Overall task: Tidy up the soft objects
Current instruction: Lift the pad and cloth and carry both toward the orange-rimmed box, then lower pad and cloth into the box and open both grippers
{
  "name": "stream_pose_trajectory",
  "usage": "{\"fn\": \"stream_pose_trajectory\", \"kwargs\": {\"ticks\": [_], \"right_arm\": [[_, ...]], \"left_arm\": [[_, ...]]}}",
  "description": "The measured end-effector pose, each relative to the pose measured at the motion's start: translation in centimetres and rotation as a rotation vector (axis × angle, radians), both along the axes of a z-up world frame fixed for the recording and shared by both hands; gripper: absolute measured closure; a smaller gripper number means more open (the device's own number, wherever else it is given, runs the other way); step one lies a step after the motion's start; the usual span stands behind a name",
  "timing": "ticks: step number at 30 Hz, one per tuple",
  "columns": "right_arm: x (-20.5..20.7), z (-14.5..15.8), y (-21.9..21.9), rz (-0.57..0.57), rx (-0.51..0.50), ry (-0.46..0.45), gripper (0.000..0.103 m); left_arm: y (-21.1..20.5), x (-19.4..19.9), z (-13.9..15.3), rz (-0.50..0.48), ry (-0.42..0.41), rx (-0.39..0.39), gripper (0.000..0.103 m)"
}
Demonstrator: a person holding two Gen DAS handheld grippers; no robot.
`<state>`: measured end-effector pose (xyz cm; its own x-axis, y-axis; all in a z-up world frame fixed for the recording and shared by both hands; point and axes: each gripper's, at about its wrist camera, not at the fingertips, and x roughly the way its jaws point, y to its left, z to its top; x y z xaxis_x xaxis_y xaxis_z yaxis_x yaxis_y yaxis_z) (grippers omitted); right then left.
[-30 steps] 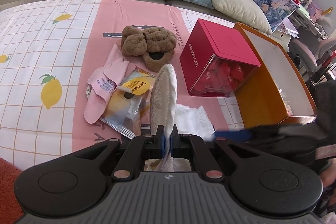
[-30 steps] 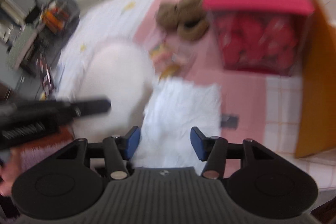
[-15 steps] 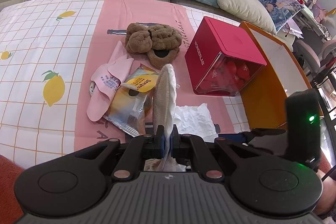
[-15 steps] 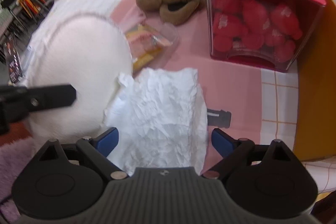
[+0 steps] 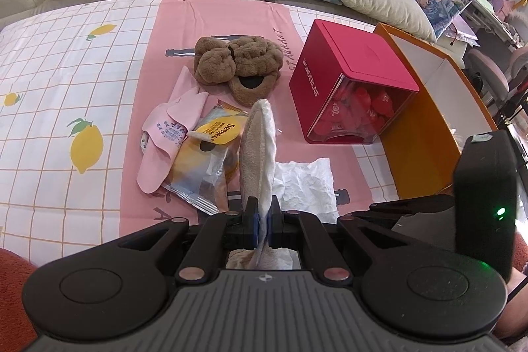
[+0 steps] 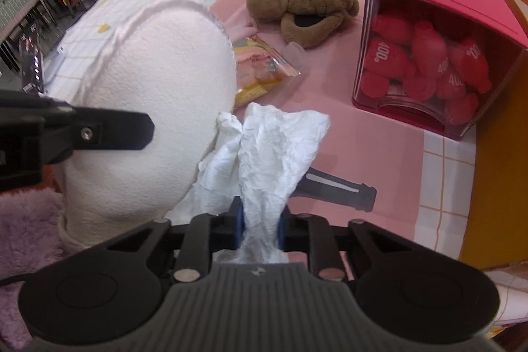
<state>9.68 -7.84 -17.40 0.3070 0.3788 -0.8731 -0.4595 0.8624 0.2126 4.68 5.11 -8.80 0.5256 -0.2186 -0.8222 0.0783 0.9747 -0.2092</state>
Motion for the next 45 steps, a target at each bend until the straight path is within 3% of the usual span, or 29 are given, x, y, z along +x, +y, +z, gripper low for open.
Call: {"fn": "stream_pose_trajectory", "kwargs": {"ticks": [5, 11, 16, 20, 25, 28, 34, 38, 41, 45], "right_arm": [[-0.6, 2.6, -1.6, -0.038, 0.07, -0.038, 0.088], [-1.5, 7.5, -4.8, -0.085, 0.132, -0.173, 0.088], [-1.5, 11.6, -8.5, -0.152, 0.181, -0.281, 0.088], [-1.5, 14.4, -11.9, -0.2, 0.144, -0.386, 0.087], [-0.8, 16.4, -16.8, -0.244, 0.012, -0.492, 0.087], [0.1, 16.5, -19.8, -0.283, -0.081, -0.522, 0.087], [3.9, 14.4, -24.6, -0.348, -0.215, -0.49, 0.087], [6.8, 11.8, -25.7, -0.327, -0.316, -0.471, 0.087], [8.6, 10.0, -25.8, -0.281, -0.375, -0.456, 0.087], [10.4, 7.6, -25.1, -0.218, -0.444, -0.41, 0.086]], "left_arm": [[0.0, -0.3, 1.1, 0.012, -0.035, -0.003, 0.098], [-0.3, -0.5, 3.7, 0.028, -0.081, -0.062, 0.098], [-2.4, 0.4, 7.2, -0.025, -0.171, -0.089, 0.098], [-5.3, 2.1, 9.8, -0.12, -0.237, -0.106, 0.098], [-10.3, 5.3, 11.8, -0.256, -0.28, -0.158, 0.098], [-13.9, 7.2, 12.3, -0.335, -0.296, -0.156, 0.098], [-20.9, 11.5, 11.1, -0.447, -0.276, -0.12, 0.098], [-24.0, 13.5, 9.2, -0.478, -0.205, -0.088, 0.098], [-25.3, 14.2, 8.0, -0.51, -0.199, -0.051, 0.098], [-26.1, 16.3, 5.9, -0.487, -0.147, -0.058, 0.098]]}}
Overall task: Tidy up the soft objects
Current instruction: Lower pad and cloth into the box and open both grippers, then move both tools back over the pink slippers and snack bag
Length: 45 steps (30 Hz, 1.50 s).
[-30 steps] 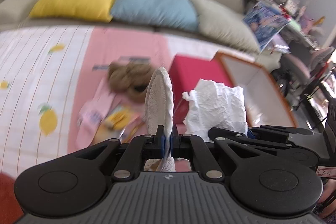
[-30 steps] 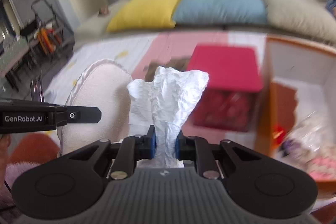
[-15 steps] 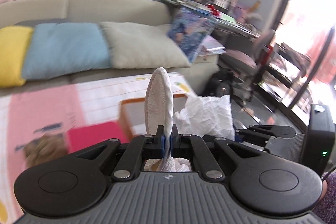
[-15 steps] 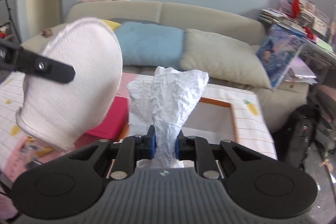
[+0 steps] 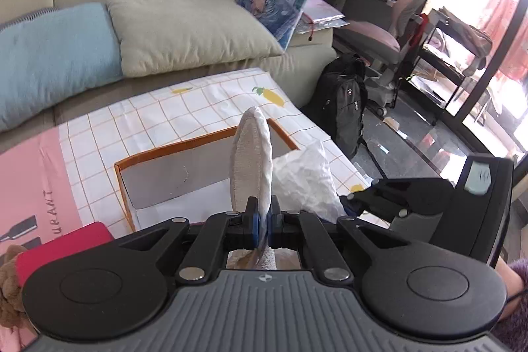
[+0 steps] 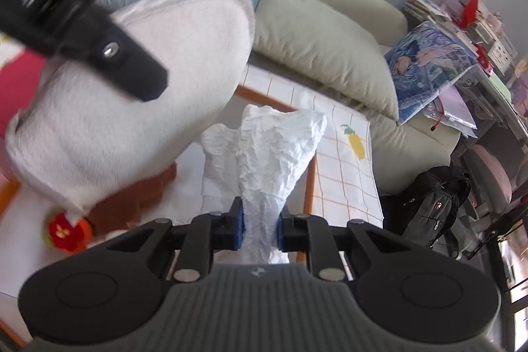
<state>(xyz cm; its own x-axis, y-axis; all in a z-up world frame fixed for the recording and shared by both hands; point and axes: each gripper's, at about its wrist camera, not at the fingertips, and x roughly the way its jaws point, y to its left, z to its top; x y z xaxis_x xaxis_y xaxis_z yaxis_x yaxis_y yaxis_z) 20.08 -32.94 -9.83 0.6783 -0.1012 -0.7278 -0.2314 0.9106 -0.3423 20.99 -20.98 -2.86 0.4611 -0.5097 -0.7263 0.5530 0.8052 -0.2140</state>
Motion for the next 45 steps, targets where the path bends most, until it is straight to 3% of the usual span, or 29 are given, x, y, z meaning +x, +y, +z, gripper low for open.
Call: {"fn": "stream_pose_trajectory", "kwargs": {"ticks": [2, 7, 9, 12, 15, 19, 21, 25, 27, 34, 40, 45], "right_arm": [[0.5, -1.1, 0.2, 0.002, -0.037, 0.027, 0.085], [1.3, -2.7, -0.3, 0.002, -0.03, 0.072, 0.083], [1.3, -2.9, -0.6, -0.008, -0.027, 0.075, 0.08], [1.2, -2.6, -0.8, -0.013, -0.007, 0.073, 0.077], [1.1, -2.4, -0.6, -0.005, -0.023, 0.06, 0.071], [1.0, -1.9, -0.6, 0.005, 0.011, 0.051, 0.067], [0.9, -1.6, -0.5, 0.001, 0.022, 0.045, 0.065], [0.4, -0.8, -0.4, -0.004, 0.046, 0.03, 0.063], [0.0, -0.4, -0.2, -0.005, 0.062, 0.026, 0.061], [-1.5, 0.8, 1.2, 0.002, 0.14, 0.017, 0.059], [-3.0, 2.1, 2.9, 0.01, 0.189, 0.0, 0.05], [-4.9, 4.6, 4.1, -0.002, 0.279, -0.049, 0.042]], "left_arm": [[-0.4, 0.8, -0.7, 0.011, 0.001, 0.007, 0.098], [-0.5, 2.7, -1.9, 0.049, 0.077, -0.127, 0.098], [-0.5, 3.4, -2.9, 0.083, 0.116, -0.135, 0.098], [-0.8, 4.2, -4.6, 0.117, 0.158, -0.068, 0.098], [-0.9, 3.9, -5.6, 0.121, 0.139, 0.042, 0.098], [-0.6, 3.6, -6.0, 0.109, 0.141, 0.12, 0.092], [-0.1, 3.4, -5.8, 0.121, 0.12, 0.152, 0.089], [0.6, 2.3, -4.8, 0.133, 0.02, 0.225, 0.069], [1.2, 1.8, -4.0, 0.135, -0.021, 0.225, 0.066], [3.6, -0.5, -1.3, 0.158, -0.084, 0.168, 0.065], [5.0, -3.8, 1.3, 0.108, -0.147, 0.069, 0.065], [7.3, -6.7, 2.8, 0.109, -0.201, 0.043, 0.065]]}}
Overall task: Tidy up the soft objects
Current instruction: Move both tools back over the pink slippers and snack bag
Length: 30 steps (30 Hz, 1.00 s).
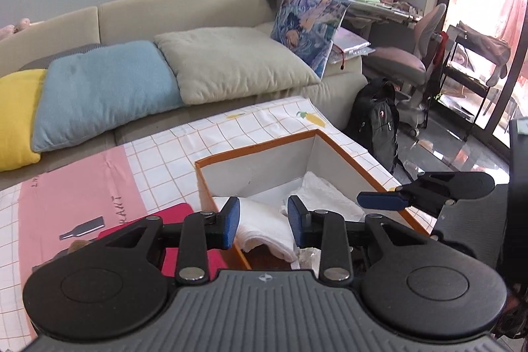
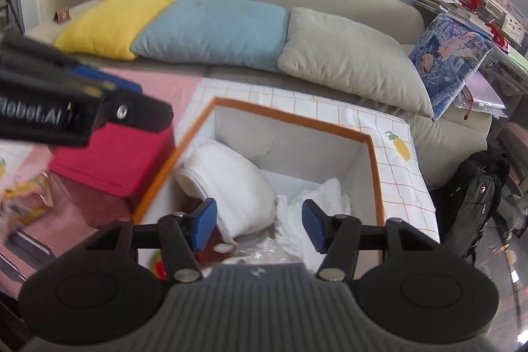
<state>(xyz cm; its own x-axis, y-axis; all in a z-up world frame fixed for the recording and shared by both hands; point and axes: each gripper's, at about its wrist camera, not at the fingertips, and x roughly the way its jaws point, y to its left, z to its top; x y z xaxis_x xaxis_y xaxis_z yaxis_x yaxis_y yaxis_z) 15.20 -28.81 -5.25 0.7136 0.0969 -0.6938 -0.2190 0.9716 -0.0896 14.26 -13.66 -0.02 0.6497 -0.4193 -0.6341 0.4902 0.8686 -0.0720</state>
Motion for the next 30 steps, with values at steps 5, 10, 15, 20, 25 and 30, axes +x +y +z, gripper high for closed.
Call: {"fn": "stream_pose_trajectory", "kwargs": {"ticks": [5, 10, 15, 20, 25, 30], "right_arm": [[-2.5, 1.6, 2.0, 0.012, 0.111, -0.019, 0.034], [-4.8, 2.2, 5.3, 0.064, 0.202, -0.014, 0.025], [-6.1, 1.9, 9.4, 0.125, 0.21, 0.019, 0.023], [-6.5, 0.3, 12.8, 0.128, 0.181, 0.086, 0.023], [-6.7, -1.7, 15.3, 0.124, 0.11, 0.102, 0.023], [-7.2, -2.8, 17.3, 0.201, 0.073, 0.09, 0.023]], "left_arm": [[3.5, -2.8, 0.7, 0.019, -0.034, -0.004, 0.065], [7.5, -5.3, 0.2, 0.084, -0.03, 0.019, 0.065], [11.9, -6.8, -1.7, 0.178, 0.067, 0.017, 0.065], [16.3, -8.1, -3.9, 0.27, 0.17, -0.045, 0.065], [19.2, -9.0, -5.9, 0.343, 0.23, -0.091, 0.065], [21.3, -8.5, -7.2, 0.385, 0.275, -0.155, 0.065]]}}
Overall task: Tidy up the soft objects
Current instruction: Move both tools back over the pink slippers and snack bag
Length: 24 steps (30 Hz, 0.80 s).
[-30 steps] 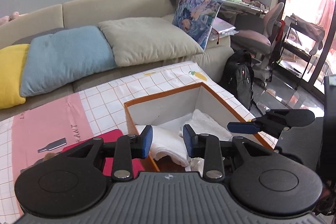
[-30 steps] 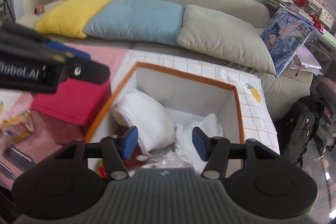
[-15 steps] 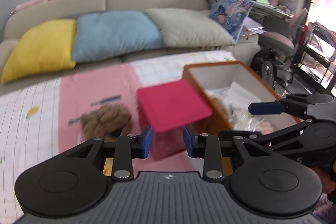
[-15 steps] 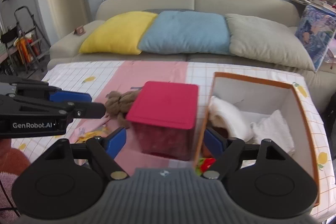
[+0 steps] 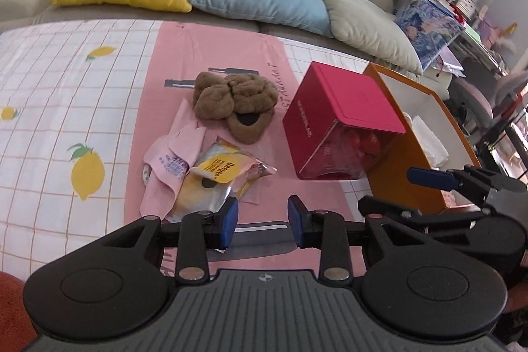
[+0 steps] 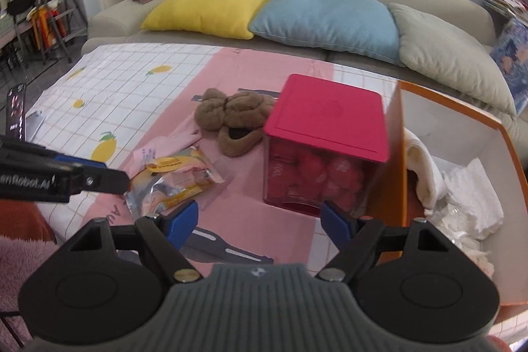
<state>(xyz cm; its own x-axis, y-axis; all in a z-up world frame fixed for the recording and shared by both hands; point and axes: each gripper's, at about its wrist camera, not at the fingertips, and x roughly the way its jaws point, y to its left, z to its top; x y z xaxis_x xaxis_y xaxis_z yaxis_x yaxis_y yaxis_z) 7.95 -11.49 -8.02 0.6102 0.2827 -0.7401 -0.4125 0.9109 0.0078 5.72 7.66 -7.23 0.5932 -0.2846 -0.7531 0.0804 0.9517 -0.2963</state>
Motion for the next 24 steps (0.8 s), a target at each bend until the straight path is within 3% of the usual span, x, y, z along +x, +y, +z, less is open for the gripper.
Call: {"fn": "stream_pose_trajectory", "kwargs": {"ticks": [5, 13, 16, 19, 24], "right_arm": [[0.5, -0.8, 1.7, 0.054, -0.033, 0.011, 0.023], [2.1, -2.3, 3.3, 0.084, -0.055, 0.066, 0.023], [2.8, -2.9, 3.6, 0.085, -0.062, 0.082, 0.028], [3.6, -3.3, 3.9, 0.089, -0.055, 0.105, 0.032], [4.6, -4.0, 4.4, 0.082, -0.061, 0.131, 0.034]], "left_arm": [[1.2, 0.1, -1.0, 0.027, 0.014, -0.049, 0.065], [2.7, 0.9, -2.6, 0.064, 0.058, -0.055, 0.065], [3.0, 1.4, -3.1, 0.07, 0.072, -0.047, 0.059], [2.8, 1.9, -3.3, 0.068, 0.061, 0.0, 0.054], [1.4, 3.1, -4.1, -0.022, 0.015, 0.165, 0.049]]}}
